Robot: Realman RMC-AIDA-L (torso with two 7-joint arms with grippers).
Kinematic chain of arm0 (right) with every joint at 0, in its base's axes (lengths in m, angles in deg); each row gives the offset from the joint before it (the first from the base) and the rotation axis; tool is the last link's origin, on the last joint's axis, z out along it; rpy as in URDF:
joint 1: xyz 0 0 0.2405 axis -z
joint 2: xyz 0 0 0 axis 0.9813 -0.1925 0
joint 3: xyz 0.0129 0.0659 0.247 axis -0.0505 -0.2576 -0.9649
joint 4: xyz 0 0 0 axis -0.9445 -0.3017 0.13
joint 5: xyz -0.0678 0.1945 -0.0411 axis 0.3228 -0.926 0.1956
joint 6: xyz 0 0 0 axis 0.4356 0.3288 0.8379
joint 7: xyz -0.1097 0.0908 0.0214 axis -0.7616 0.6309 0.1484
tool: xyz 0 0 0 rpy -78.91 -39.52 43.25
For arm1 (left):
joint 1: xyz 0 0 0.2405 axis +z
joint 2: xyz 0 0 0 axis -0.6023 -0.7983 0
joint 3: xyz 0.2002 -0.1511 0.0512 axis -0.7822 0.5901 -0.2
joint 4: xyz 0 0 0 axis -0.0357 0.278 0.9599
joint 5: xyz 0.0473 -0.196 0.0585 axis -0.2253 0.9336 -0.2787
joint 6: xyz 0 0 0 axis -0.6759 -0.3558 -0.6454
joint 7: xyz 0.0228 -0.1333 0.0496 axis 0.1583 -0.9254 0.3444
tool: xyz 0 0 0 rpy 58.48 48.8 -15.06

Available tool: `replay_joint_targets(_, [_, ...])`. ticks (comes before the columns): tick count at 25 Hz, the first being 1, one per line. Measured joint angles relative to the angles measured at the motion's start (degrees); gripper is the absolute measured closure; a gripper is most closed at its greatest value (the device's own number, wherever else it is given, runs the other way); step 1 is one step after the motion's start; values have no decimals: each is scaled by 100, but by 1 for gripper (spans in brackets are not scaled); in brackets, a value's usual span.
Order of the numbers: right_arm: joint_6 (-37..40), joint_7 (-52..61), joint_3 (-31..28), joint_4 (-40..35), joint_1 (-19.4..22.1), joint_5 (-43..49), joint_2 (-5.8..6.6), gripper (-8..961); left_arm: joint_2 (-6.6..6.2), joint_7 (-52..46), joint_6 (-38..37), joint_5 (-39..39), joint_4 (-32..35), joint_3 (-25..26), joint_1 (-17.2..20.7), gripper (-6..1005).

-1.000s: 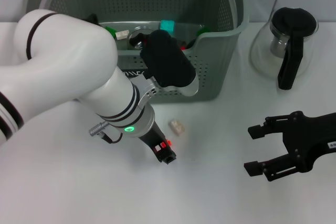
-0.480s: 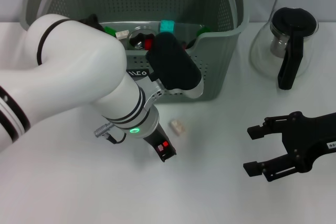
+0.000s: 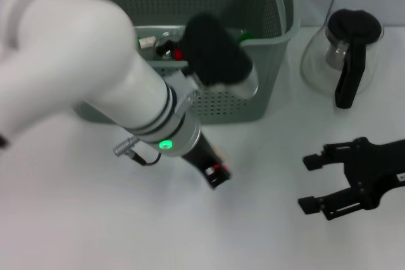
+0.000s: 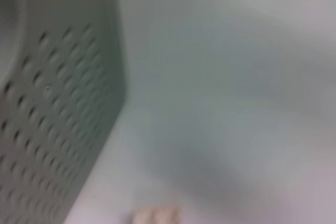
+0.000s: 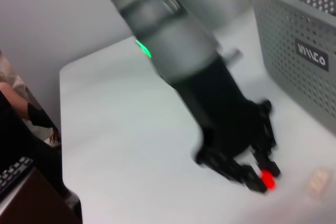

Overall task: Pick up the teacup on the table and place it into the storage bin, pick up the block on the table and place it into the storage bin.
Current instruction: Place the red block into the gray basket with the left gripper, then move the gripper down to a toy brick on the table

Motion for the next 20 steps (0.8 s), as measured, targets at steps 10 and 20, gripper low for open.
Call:
replay_joint_targets(10, [-147,-158,-428,462,-20,658,15,23,-77,503,-89,1219,2105,2823,-62,814])
replay_joint_targets(20, [-124,-149,-398,486,-24,666,-27,23,-247,672,651,764,-91,3620,-1203,651])
